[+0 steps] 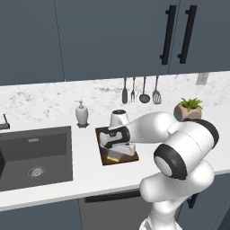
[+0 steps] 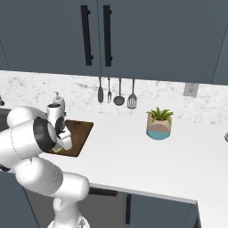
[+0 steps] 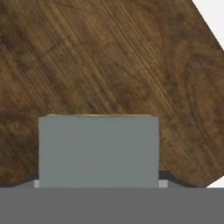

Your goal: Pick up the sponge from the counter and clean the cutting board by briefly scrubbing or pressing down on the cutting board. Once finished, release the sponge.

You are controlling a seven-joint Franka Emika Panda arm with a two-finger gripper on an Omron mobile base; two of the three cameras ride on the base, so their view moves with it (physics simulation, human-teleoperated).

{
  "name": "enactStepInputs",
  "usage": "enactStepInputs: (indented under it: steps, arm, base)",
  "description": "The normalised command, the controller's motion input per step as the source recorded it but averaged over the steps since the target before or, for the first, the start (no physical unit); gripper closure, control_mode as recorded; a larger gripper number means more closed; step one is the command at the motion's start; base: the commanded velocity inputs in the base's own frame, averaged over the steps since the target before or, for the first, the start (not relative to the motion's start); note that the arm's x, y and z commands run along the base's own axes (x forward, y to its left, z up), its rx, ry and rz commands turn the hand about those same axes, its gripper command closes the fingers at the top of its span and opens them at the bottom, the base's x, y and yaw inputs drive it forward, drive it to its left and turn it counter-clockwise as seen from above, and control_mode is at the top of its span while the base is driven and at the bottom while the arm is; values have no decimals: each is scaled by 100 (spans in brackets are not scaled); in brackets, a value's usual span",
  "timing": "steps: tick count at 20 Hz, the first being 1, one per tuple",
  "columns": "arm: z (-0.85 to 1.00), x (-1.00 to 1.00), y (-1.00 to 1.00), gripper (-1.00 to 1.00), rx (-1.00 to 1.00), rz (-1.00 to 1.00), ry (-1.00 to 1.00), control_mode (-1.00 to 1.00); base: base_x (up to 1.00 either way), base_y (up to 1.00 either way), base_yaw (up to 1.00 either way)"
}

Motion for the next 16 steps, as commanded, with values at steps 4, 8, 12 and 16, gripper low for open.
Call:
enactStepInputs:
  steps: [4,8,12,16]
  arm:
    - [-21,-14,-40,100,0,0,0,-100]
    - [-23,-5,-39,100,0,0,0,-100]
    - [-24,-3,-40,100,-1,0,2,-100]
    - [-28,-12,-53,100,-1,0,0,-100]
  base:
    - [0,0,0]
    - [0,0,0]
    - [0,0,0]
    - [0,0,0]
